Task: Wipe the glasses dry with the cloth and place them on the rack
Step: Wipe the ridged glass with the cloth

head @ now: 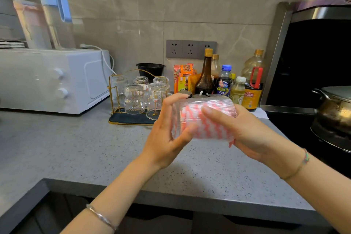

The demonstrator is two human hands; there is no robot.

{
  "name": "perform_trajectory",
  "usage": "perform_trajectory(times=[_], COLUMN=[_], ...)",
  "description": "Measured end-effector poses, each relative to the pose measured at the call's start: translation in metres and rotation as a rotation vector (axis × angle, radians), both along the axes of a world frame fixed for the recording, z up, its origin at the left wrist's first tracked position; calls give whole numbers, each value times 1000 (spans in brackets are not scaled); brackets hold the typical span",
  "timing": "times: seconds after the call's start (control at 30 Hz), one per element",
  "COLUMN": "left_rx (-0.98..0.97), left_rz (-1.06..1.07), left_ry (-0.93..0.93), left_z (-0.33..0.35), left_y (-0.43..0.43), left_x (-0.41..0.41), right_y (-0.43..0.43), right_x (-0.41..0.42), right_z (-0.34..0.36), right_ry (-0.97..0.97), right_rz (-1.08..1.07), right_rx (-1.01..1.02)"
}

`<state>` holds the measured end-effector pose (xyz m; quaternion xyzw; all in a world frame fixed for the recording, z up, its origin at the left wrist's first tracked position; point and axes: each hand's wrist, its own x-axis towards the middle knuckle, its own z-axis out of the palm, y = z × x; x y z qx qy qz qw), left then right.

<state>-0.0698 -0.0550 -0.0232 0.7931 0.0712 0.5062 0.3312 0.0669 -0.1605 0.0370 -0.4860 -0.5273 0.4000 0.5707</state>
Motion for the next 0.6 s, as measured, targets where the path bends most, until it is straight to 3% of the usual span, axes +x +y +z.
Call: perform_trajectory(times=[0.13,0.2,0.27,0.37,0.53,0.6], left_rx=[-612,-790,-734,-475,-33,-30], left_rz=[-155,-150,-86,-31,83,-11], left_ry=[89,101,33,-83,-77,-52], left_z=[7,10,10,5,-13,-15], left_y=[-8,-6,-6,-10,-1,2], left_x=[7,9,10,8,1,-1], right_y=[-1,0,2,3,6,7], right_x=[-1,-3,-4,-4,3,6], right_z=[2,0,-1,-1,-2,1], right_ry=[-421,-537,-476,-345,-172,-205], right_rz=[-124,-108,-35,26,8,-10], right_rx=[94,91,68,-12,-99,-109])
